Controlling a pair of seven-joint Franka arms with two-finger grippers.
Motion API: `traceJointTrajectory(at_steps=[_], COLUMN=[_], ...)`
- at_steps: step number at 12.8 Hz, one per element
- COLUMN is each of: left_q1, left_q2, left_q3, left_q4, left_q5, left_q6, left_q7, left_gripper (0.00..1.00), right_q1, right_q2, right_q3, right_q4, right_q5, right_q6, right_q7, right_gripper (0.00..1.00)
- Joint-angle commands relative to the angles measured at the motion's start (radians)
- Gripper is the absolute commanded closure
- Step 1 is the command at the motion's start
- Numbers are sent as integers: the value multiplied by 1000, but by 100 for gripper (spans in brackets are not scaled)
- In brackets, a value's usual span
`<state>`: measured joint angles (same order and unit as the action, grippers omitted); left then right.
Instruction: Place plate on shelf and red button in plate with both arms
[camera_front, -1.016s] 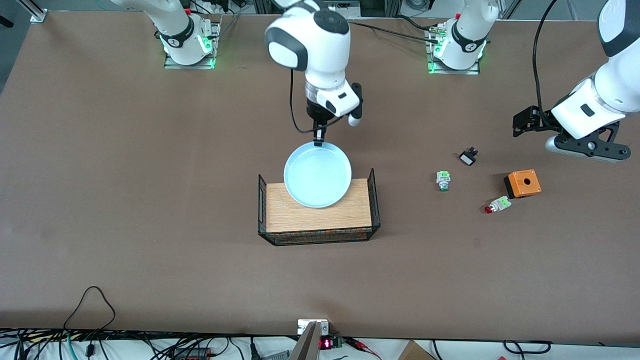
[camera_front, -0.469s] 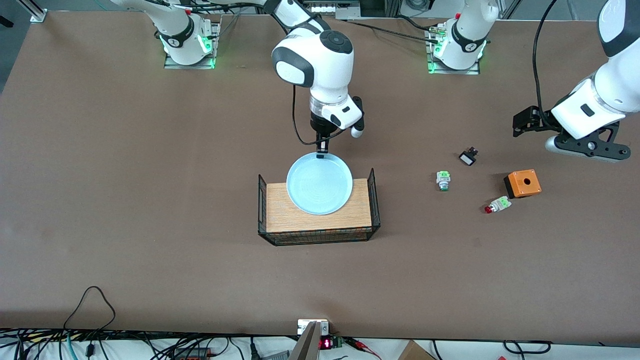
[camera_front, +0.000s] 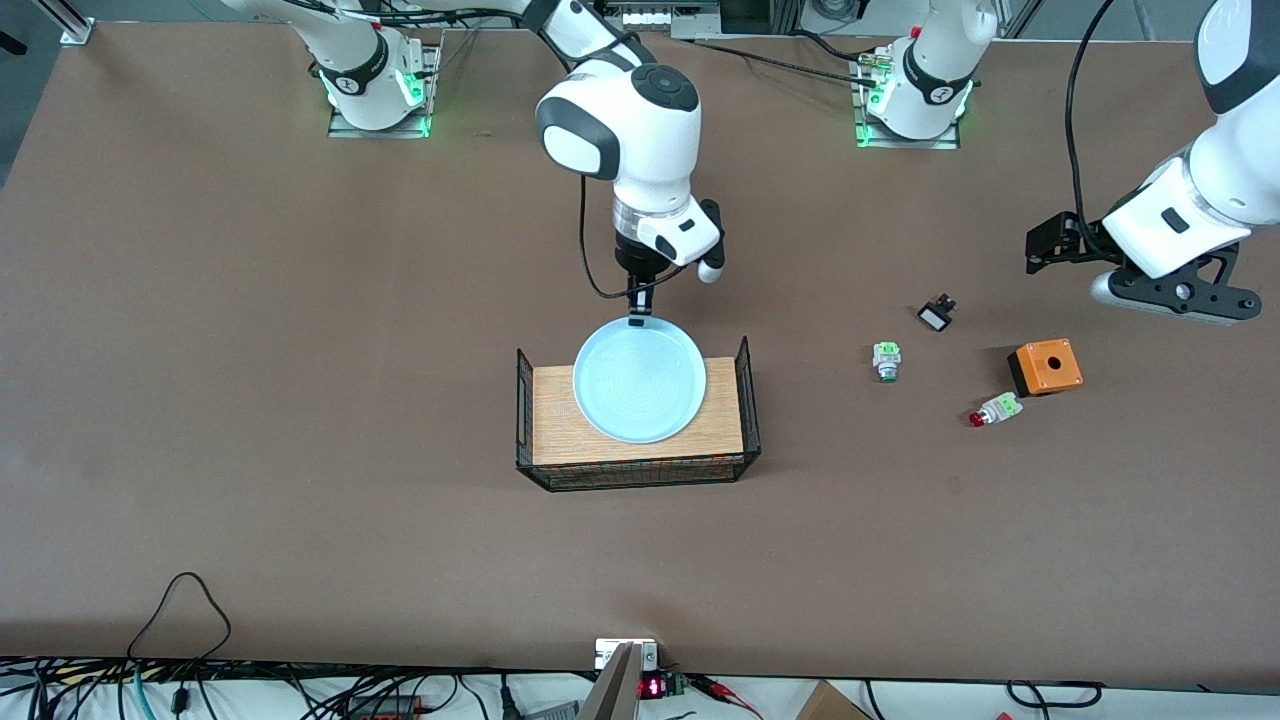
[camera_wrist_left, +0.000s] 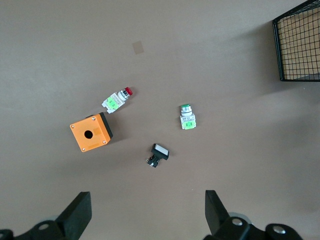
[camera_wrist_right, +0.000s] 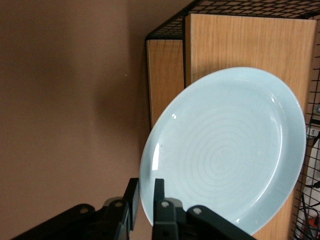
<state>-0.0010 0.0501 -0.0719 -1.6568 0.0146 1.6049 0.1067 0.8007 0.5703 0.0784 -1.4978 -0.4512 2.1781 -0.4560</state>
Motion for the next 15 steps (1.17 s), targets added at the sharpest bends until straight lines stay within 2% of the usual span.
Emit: traceJointTrajectory(at_steps=[1, 5, 6, 8, 10, 15], left_q1=[-5, -5, -5, -5, -8, -57], left_q2=[-13, -12, -13, -13, -13, 62], left_q3=[11, 11, 11, 11, 11, 1], left_q4=[-3, -3, -3, -1, -1, 3], left_q5=[-24, -24, -24, -24, -25, -25], left_q6=[-10, -10, -11, -11, -10, -51], left_q7=[24, 24, 24, 24, 24, 33], left_gripper=[0, 0, 0, 0, 0, 0], right_q1=[-6, -58, -95, -139, -197, -492], right_q2=[-1, -156, -194, -249, -282, -392], right_q3=[0, -2, -3, -5, -11, -12], right_q4=[17, 17, 16, 16, 17, 16], right_q5=[11, 196, 250, 266, 266, 381], right_q6=[-6, -145, -187, -262, -334, -474], right_q7=[-10, 2, 57, 199, 220, 249], right_gripper=[0, 0, 0, 0, 0, 0])
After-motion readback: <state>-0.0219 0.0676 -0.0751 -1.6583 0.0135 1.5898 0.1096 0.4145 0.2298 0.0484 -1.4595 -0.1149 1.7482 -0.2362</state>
